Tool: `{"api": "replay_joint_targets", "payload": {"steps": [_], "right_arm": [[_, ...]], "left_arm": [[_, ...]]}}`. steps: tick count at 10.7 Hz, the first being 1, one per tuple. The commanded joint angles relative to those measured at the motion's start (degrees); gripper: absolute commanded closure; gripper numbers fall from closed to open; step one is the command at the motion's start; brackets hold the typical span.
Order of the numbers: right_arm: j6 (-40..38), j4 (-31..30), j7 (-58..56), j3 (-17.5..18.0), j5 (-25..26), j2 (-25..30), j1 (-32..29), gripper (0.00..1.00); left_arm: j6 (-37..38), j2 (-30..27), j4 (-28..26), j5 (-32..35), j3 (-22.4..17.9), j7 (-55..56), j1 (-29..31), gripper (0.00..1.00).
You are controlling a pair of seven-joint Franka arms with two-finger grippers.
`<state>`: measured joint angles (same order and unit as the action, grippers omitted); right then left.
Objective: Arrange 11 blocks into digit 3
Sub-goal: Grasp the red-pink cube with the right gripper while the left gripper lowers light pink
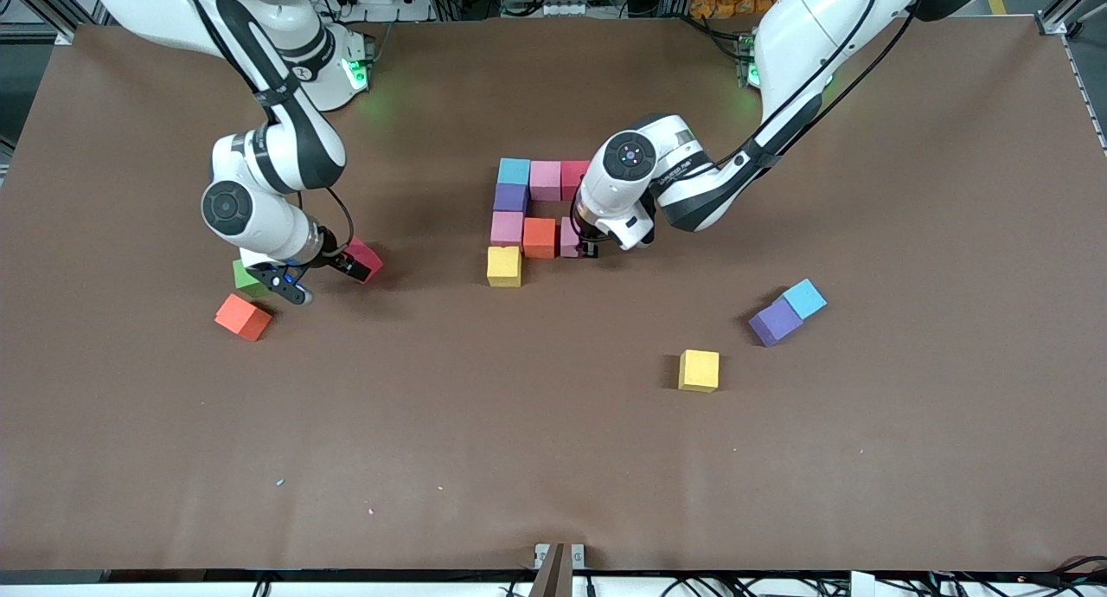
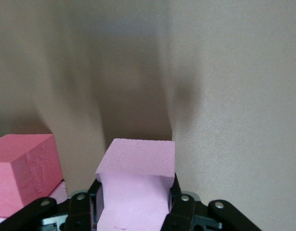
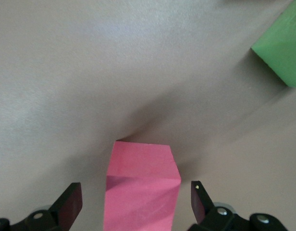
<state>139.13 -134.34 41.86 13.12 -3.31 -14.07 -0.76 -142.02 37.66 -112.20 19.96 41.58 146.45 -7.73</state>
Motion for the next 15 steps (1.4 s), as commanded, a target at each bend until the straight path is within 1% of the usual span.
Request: {"api": "replay_joint_targets", "payload": {"steps": [1,3,5,6,7,8,9,10,13,14,15], "right_arm": [[3.15,-1.81,0.41,0.85,-1.87,-0.85,-0.64,0.00],[3.78,-1.81,0.41,0.85,-2.67,-1.92,-0.64,0.00],[4.39,-1.81,0.41,0.85,-2.67,-3.23,-0.64,0.00],[4.66,-1.72,0.41,0.76,-2.67,-3.50,-0.73,0.12],[4.66,-1.54,0.07,0.85,-2.67,-3.50,-1.08,0.47],[4.66,-1.37,-0.02,0.85,-2.67,-3.50,-0.99,0.64],[4.75,-1.11,-0.46,0.85,-2.67,-3.50,-0.73,0.68],[4.66,-0.23,-1.60,0.85,-2.67,-3.50,-0.73,0.68],[2.56,3.45,-13.79,0.85,-2.67,-4.29,0.06,0.68],[0.99,5.99,-17.30,0.85,-2.67,-5.08,1.45,0.68],[-3.12,10.71,-18.56,0.76,-2.58,-6.83,3.47,0.68]], "left_arm": [[0.43,1.01,1.10,1.31,-0.45,0.85,-0.62,1.00],[0.43,1.01,1.19,1.31,-0.45,0.85,-0.71,1.00],[0.51,1.62,2.50,1.31,-0.45,0.94,-0.80,1.00],[0.51,1.98,3.03,1.22,-0.45,0.94,-1.32,1.00],[0.51,1.98,3.12,1.31,-1.14,0.94,-1.85,1.00],[0.51,1.98,3.39,1.31,-2.11,0.85,-2.90,1.00],[0.51,1.98,3.56,1.22,-2.64,0.85,-3.69,1.00],[0.51,1.98,3.56,1.31,-2.90,0.85,-3.79,1.00],[0.51,2.33,4.27,1.13,-2.91,1.29,-3.87,1.00],[0.51,2.42,4.27,1.13,-2.91,1.47,-3.87,1.00],[0.51,2.42,4.27,1.13,-2.91,1.47,-3.96,1.00]]}}
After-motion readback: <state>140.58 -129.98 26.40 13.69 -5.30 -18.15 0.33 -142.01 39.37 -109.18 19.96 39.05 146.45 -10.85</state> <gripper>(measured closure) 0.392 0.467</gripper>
